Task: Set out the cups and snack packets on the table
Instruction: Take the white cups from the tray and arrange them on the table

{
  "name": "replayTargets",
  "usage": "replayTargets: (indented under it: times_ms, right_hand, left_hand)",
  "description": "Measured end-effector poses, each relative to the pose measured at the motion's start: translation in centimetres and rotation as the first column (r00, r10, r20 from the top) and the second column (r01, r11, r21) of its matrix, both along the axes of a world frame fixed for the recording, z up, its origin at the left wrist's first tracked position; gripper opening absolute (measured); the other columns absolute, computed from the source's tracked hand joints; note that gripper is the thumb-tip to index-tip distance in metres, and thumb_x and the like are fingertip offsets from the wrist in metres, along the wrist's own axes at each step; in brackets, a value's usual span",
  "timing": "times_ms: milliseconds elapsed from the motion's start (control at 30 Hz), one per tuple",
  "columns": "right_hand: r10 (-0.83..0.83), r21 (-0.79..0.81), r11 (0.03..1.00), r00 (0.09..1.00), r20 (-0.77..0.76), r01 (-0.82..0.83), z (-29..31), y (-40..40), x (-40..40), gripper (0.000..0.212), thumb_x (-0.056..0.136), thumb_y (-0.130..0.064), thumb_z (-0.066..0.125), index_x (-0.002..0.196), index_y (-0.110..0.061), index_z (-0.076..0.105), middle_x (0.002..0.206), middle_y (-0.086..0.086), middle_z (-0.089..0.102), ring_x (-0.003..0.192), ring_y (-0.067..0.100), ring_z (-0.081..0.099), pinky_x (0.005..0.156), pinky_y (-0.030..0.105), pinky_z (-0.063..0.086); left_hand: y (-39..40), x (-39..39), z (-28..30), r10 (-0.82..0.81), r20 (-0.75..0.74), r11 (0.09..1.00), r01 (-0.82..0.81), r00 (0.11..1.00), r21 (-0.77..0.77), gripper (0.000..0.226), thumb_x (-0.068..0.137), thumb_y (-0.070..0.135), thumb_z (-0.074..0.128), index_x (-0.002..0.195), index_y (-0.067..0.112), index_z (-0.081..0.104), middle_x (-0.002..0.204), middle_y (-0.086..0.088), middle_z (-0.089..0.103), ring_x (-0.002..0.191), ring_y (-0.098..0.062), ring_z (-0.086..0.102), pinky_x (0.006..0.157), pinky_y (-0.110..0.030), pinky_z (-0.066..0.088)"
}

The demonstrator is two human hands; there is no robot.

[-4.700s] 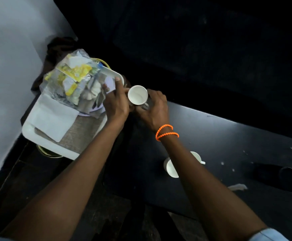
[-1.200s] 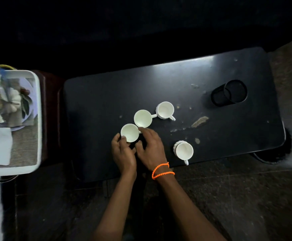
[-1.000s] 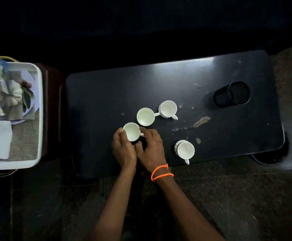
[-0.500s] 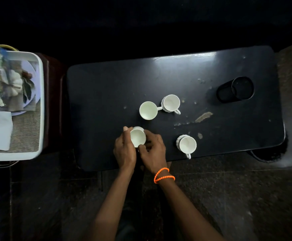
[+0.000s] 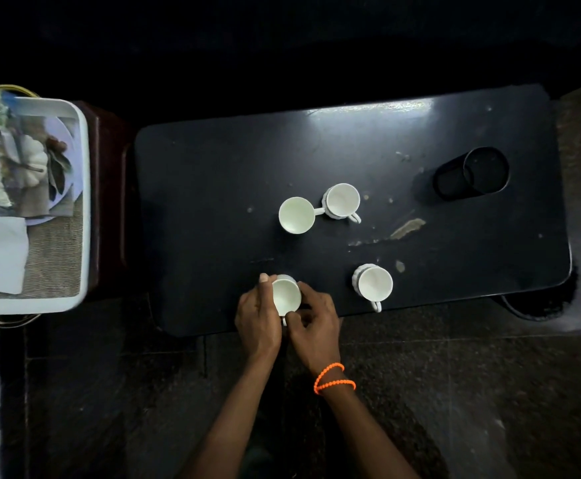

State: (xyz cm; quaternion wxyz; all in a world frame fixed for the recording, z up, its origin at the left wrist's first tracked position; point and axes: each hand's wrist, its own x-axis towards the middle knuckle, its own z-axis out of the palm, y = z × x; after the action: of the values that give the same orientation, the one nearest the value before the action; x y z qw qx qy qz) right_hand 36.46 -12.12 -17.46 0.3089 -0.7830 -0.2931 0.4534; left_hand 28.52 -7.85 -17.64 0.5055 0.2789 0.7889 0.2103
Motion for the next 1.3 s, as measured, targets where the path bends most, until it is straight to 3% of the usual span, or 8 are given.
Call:
replayTargets:
  times_ms: [167,333,433,567,633,733,1167,1300]
  right_hand:
    - [0.032,-0.016,0.999,0.999,0.007,-0.032,-0.3,0.2,0.1,0.054,0.080,-0.003,0.066,0.130,-0.022,0.065,0.117,0.001,0.058,0.099,0.005,0.065,0.088,0.023,0.057]
    - [-0.108,0.001,0.994,0.992,0.066,0.108,-0.6,2.9,1.4,0.052,0.081,-0.003,0.068,0.131,-0.012,0.065,0.114,0.006,0.060,0.093,0.009,0.064,0.091,0.031,0.056]
    - [-0.242,0.001,0.970,0.969,0.055,0.243,-1.1,6.4,2.6,0.048,0.084,-0.003,0.067,0.132,-0.011,0.065,0.114,0.007,0.063,0.083,-0.006,0.061,0.092,0.024,0.052]
    - [-0.293,-0.039,0.955,0.956,-0.020,0.292,-1.6,10.4,3.2,0.046,0.087,-0.011,0.068,0.133,-0.013,0.063,0.117,0.009,0.067,0.086,0.010,0.062,0.090,0.023,0.048]
    - [-0.266,-0.023,0.964,0.964,-0.021,0.266,-1.6,11.7,3.3,0.041,0.084,-0.012,0.067,0.125,-0.016,0.067,0.112,0.009,0.069,0.088,0.014,0.065,0.085,0.022,0.048]
    - [-0.181,0.046,0.983,0.983,0.016,0.180,-1.6,12.8,3.2,0.031,0.078,-0.011,0.064,0.108,-0.016,0.071,0.104,0.008,0.072,0.088,0.019,0.068,0.079,0.024,0.051]
    - [-0.049,-0.022,0.999,0.994,-0.097,0.047,-1.8,15.0,2.5,0.037,0.086,-0.011,0.060,0.120,-0.013,0.073,0.121,0.003,0.073,0.113,0.016,0.066,0.103,0.033,0.052]
    - [0.002,-0.010,1.000,0.995,-0.095,-0.003,-1.4,15.5,2.2,0.037,0.080,-0.020,0.058,0.102,-0.044,0.074,0.090,-0.033,0.072,0.090,-0.013,0.065,0.083,0.010,0.051]
  left_hand:
    - [0.3,-0.1,-0.1,-0.013,-0.021,1.000,0.012,1.000,-0.016,0.046,0.110,0.050,0.039,0.110,0.031,0.081,0.116,0.001,0.070,0.120,-0.026,0.065,0.108,-0.050,0.050]
    - [3.9,-0.7,-0.9,-0.218,-0.158,0.966,0.236,0.963,0.108,0.044,0.112,0.037,0.040,0.120,0.010,0.074,0.124,-0.011,0.072,0.126,-0.027,0.057,0.101,-0.023,0.034]
    - [8.6,-0.6,-1.2,-0.361,-0.168,0.893,0.391,0.918,0.221,0.040,0.112,0.037,0.040,0.123,0.011,0.069,0.124,-0.006,0.069,0.123,-0.022,0.054,0.101,-0.022,0.034]
    - [15.1,1.3,-1.2,-0.511,-0.068,0.835,0.514,0.857,0.195,0.060,0.110,0.053,0.028,0.127,0.015,0.071,0.137,-0.008,0.068,0.128,-0.023,0.056,0.097,-0.024,0.034]
    - [16.9,1.9,-1.0,-0.560,0.052,0.826,0.552,0.827,0.113,0.069,0.107,0.063,0.022,0.136,0.022,0.069,0.147,-0.006,0.064,0.137,-0.025,0.056,0.111,-0.033,0.039]
    - [17.7,2.1,-0.4,-0.524,0.186,0.846,0.534,0.831,-0.003,0.078,0.103,0.073,0.017,0.129,0.027,0.074,0.139,-0.003,0.070,0.128,-0.025,0.063,0.117,-0.047,0.044]
    - [13.9,0.0,0.1,-0.160,0.100,0.985,0.165,0.982,-0.043,0.096,0.072,0.094,0.015,0.106,0.031,0.079,0.122,-0.009,0.076,0.122,-0.033,0.067,0.106,-0.052,0.054]
    - [14.3,-0.3,-0.1,-0.175,0.106,0.981,0.183,0.979,-0.065,0.104,0.072,0.094,0.008,0.112,0.029,0.080,0.120,-0.009,0.077,0.118,-0.034,0.070,0.105,-0.051,0.055]
